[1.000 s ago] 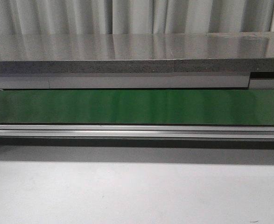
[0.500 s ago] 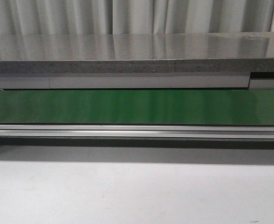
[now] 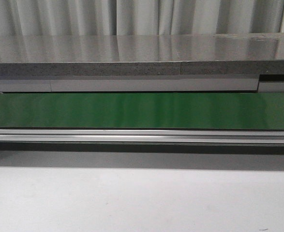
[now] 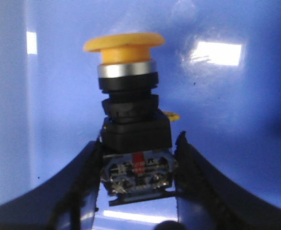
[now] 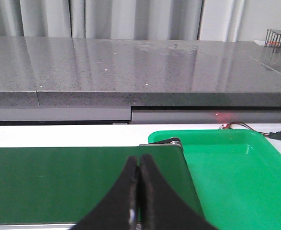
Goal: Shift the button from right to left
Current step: 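Lower the button into the blue tray and open the left gripper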
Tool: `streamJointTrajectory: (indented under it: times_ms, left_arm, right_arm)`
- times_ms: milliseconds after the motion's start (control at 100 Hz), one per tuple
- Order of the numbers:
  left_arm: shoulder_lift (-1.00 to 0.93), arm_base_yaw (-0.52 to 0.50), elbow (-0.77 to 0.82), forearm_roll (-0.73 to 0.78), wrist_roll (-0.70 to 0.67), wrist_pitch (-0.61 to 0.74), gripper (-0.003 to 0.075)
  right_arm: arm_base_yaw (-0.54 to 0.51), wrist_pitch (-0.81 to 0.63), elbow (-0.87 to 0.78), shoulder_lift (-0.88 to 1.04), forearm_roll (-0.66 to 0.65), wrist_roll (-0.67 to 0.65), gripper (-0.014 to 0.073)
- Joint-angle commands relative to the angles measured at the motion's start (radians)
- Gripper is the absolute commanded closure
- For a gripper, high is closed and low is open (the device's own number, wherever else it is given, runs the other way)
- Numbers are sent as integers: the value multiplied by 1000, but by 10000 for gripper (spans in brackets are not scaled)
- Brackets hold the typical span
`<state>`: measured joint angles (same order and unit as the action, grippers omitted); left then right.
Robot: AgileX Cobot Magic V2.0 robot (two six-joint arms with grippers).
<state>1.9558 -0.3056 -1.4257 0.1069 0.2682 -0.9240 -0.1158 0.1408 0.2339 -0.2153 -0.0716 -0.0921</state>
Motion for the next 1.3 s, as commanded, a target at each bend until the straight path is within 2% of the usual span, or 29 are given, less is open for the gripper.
streamJointTrajectory:
  times_ms: [0,50,120,180,270,560,610,690,740,750,810,1030,1290]
  left_arm:
    - [-43,-2,-22,8,0,28,525]
    - [-43,-2,-22,9,11,28,510]
    - [-43,-3,-22,25,20,28,447]
    - [-43,-4,-22,26,20,28,357]
    - [-43,-4,-22,26,20,28,266]
    - [-58,-4,-33,34,-21,8,266]
    - [-74,-4,-37,34,-47,8,291]
    - [-116,-4,-39,34,-62,18,400]
    - [-155,-4,-39,18,-63,27,535]
    - [-160,-4,-39,18,-63,27,535]
    - [-207,-4,-39,-9,-63,43,736]
    - [-357,17,-39,-201,-43,85,741]
    - [-480,201,11,-230,-42,182,741]
  right_arm:
    - [0,-72,27,-8,-14,3,659]
    - [0,-72,27,-8,-14,3,659]
    - [0,-72,27,-8,-14,3,659]
    - [0,-72,27,-8,-14,3,659]
    - [0,-72,27,-8,-14,3,659]
    - [0,-72,27,-8,-14,3,659]
    - [0,-72,27,-8,-14,3,659]
    - [0,-72,27,-8,-14,3,659]
    - [0,-72,27,-8,-14,3,659]
    - [0,-72,27,-8,-14,3,659]
    - [0,-72,27,-8,-14,3,659]
    - [0,-72,27,-8,-14,3,659]
    - [0,-72,27,-8,-14,3,659]
